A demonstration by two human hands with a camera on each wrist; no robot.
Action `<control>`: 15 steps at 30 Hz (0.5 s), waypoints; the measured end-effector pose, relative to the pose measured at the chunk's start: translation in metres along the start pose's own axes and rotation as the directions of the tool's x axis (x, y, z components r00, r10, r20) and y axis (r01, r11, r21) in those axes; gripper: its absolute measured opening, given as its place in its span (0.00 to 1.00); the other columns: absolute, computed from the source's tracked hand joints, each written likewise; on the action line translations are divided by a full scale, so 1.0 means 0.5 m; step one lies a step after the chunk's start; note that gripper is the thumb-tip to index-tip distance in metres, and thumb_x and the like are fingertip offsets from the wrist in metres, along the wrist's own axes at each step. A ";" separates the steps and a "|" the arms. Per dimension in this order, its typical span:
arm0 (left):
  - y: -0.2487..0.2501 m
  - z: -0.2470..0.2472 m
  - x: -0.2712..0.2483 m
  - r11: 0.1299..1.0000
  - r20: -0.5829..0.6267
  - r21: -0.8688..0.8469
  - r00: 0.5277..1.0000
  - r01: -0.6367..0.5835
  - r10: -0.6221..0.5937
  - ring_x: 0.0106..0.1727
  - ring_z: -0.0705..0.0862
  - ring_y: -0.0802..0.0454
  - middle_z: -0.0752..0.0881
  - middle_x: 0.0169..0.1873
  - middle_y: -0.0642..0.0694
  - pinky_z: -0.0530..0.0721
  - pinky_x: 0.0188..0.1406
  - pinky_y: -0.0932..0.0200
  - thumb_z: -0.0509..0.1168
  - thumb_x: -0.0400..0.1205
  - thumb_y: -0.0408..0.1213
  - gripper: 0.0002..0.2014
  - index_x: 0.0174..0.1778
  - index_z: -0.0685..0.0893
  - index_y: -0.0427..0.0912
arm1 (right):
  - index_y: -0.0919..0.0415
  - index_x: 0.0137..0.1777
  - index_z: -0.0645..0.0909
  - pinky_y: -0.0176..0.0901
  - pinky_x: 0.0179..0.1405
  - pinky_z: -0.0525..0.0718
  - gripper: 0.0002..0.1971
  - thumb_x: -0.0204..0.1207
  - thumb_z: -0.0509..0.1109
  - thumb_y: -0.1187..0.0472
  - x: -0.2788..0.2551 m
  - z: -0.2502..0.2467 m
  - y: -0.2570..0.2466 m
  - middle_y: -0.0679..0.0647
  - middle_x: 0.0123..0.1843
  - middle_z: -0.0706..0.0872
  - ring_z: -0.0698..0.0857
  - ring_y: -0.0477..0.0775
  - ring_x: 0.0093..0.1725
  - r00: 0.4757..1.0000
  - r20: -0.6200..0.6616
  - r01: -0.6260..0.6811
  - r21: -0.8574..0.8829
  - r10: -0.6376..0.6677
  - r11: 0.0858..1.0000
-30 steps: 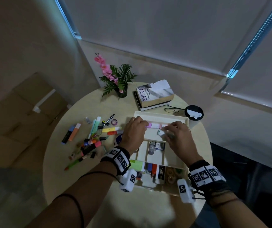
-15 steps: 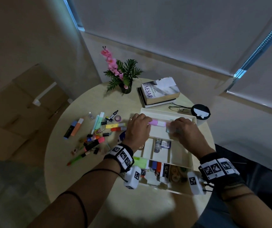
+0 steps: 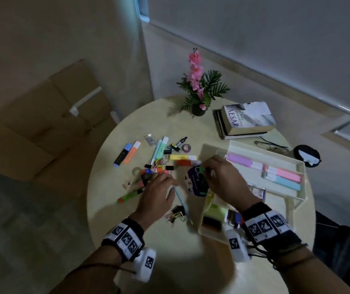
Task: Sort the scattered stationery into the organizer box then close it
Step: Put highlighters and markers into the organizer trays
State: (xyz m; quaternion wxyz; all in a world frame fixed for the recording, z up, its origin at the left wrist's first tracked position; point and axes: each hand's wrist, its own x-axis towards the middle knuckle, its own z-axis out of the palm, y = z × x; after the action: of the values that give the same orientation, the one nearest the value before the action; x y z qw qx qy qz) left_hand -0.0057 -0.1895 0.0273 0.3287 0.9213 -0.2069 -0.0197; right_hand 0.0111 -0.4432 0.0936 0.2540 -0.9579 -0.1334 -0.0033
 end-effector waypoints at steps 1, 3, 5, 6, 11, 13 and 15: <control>-0.032 -0.012 -0.022 1.000 0.012 -0.009 1.000 0.026 -0.026 0.58 0.82 0.47 0.81 0.54 0.49 0.84 0.56 0.44 0.67 0.87 0.32 0.05 0.54 0.87 0.46 | 0.61 0.59 0.88 0.54 0.42 0.89 0.11 0.77 0.74 0.68 0.024 0.021 -0.015 0.58 0.54 0.87 0.88 0.64 0.47 0.999 0.037 -0.036 0.001 0.036 0.999; -0.088 -0.036 -0.064 0.997 0.029 -0.010 0.997 0.074 -0.073 0.58 0.83 0.48 0.82 0.54 0.51 0.85 0.55 0.47 0.68 0.86 0.32 0.06 0.54 0.87 0.48 | 0.60 0.62 0.88 0.55 0.46 0.89 0.13 0.79 0.72 0.68 0.074 0.065 -0.036 0.59 0.55 0.87 0.89 0.64 0.49 0.988 0.104 -0.111 -0.039 0.114 0.993; -0.134 -0.058 -0.100 0.990 0.049 0.012 0.989 0.140 -0.141 0.59 0.83 0.50 0.83 0.54 0.54 0.85 0.57 0.49 0.68 0.85 0.33 0.07 0.53 0.87 0.51 | 0.60 0.65 0.87 0.55 0.50 0.88 0.14 0.81 0.69 0.67 0.122 0.105 -0.047 0.60 0.58 0.87 0.89 0.64 0.53 0.966 0.186 -0.156 -0.130 0.179 0.979; -0.155 -0.067 -0.117 0.986 0.058 0.022 0.984 0.168 -0.169 0.60 0.83 0.52 0.83 0.53 0.56 0.85 0.58 0.50 0.69 0.85 0.34 0.07 0.53 0.86 0.53 | 0.60 0.66 0.85 0.54 0.52 0.88 0.16 0.81 0.67 0.68 0.143 0.120 -0.050 0.61 0.59 0.87 0.89 0.64 0.56 0.952 0.219 -0.177 -0.181 0.216 0.967; -0.245 -0.102 -0.181 0.978 0.093 0.006 0.973 0.210 -0.209 0.57 0.83 0.55 0.83 0.51 0.58 0.86 0.57 0.50 0.68 0.83 0.36 0.08 0.52 0.87 0.54 | 0.57 0.70 0.83 0.59 0.57 0.89 0.18 0.82 0.64 0.65 0.210 0.190 -0.007 0.62 0.62 0.88 0.88 0.67 0.59 0.907 0.201 -0.323 -0.235 0.371 0.917; -0.269 -0.114 -0.194 0.975 0.096 0.009 0.971 0.221 -0.221 0.55 0.83 0.57 0.83 0.50 0.58 0.86 0.56 0.52 0.67 0.84 0.37 0.07 0.52 0.87 0.54 | 0.59 0.62 0.86 0.60 0.56 0.89 0.13 0.84 0.64 0.63 0.220 0.201 -0.002 0.63 0.57 0.91 0.89 0.67 0.54 0.899 0.171 -0.361 -0.228 0.402 0.904; -0.292 -0.122 -0.201 0.974 0.091 0.000 0.970 0.227 -0.226 0.54 0.82 0.57 0.83 0.49 0.58 0.85 0.55 0.54 0.66 0.85 0.38 0.06 0.51 0.87 0.53 | 0.61 0.55 0.87 0.59 0.50 0.90 0.08 0.83 0.66 0.63 0.223 0.212 0.008 0.64 0.50 0.92 0.91 0.68 0.48 0.900 0.140 -0.378 -0.216 0.412 0.900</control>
State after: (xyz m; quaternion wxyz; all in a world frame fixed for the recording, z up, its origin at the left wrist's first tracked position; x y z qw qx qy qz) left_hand -0.0334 -0.0115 -0.0243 0.3194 0.9353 -0.1151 -0.1000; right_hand 0.1133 -0.3663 0.0079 0.1466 -0.9805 0.0425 0.1239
